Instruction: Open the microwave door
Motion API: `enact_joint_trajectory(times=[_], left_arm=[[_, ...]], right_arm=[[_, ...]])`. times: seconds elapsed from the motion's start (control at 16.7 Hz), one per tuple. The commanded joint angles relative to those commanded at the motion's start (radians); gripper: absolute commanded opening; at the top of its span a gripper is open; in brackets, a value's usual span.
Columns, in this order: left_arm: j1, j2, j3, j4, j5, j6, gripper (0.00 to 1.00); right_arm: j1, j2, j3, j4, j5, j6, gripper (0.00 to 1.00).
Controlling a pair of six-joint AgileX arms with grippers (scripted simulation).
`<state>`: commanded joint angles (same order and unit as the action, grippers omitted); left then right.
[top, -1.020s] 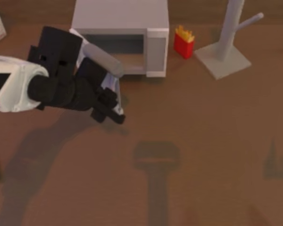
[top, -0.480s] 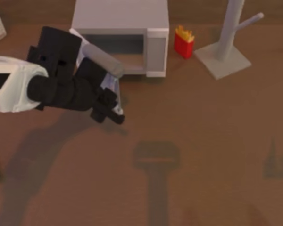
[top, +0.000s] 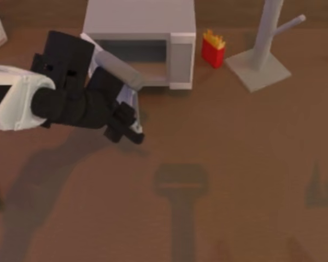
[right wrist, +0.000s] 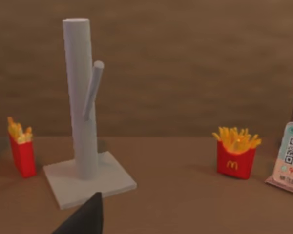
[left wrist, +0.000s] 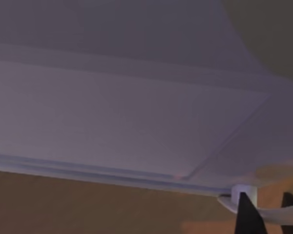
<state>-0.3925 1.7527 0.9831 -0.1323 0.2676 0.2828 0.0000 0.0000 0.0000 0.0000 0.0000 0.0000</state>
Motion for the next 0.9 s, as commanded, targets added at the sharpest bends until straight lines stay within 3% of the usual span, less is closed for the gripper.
enact_joint_trajectory(times=[0.9], left_arm=[[0.043,-0.014,-0.011,-0.032,0.071,0.097,0.00]], right_arm=[[0.000,0.000,0.000,0.000,0.000,0.000,1.00]])
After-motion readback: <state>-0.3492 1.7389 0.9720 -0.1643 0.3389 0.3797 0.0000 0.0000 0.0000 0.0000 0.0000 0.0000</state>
